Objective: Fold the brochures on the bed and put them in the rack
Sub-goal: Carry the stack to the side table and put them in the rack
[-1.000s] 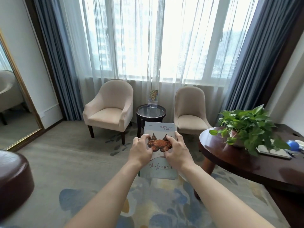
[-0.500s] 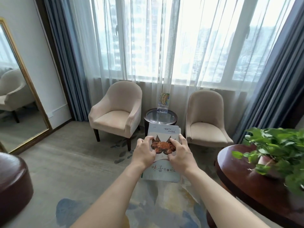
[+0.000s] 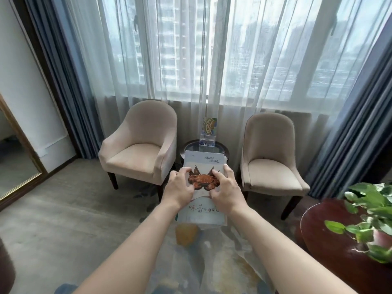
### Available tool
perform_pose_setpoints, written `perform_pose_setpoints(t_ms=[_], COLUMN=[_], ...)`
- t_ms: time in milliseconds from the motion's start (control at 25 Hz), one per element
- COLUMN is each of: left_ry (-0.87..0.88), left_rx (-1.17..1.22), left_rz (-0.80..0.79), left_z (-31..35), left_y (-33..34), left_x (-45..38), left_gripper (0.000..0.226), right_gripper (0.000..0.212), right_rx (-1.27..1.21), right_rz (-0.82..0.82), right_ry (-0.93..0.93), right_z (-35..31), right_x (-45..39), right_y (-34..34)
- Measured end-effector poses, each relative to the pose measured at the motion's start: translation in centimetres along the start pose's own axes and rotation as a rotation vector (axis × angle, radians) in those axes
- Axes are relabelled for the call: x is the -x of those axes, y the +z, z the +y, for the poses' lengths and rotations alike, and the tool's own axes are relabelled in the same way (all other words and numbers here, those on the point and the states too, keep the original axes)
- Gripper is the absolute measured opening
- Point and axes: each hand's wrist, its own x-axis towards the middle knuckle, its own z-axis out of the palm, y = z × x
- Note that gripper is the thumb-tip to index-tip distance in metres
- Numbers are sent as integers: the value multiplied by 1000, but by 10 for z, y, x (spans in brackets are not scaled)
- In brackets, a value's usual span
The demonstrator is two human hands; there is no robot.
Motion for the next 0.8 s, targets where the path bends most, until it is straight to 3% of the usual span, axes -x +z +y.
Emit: perform_pose_setpoints(t_ms=[800], left_ry=[-36], left_rx=[-5], left_rz=[-3], left_z=[-30], left_y=[54], left_x=[-332], left_gripper=[55], right_gripper=[62], right_rx=[-9], right_rz=[-27], right_ry=[-26], right_z=[43], right_x=[-342], right_y=[35])
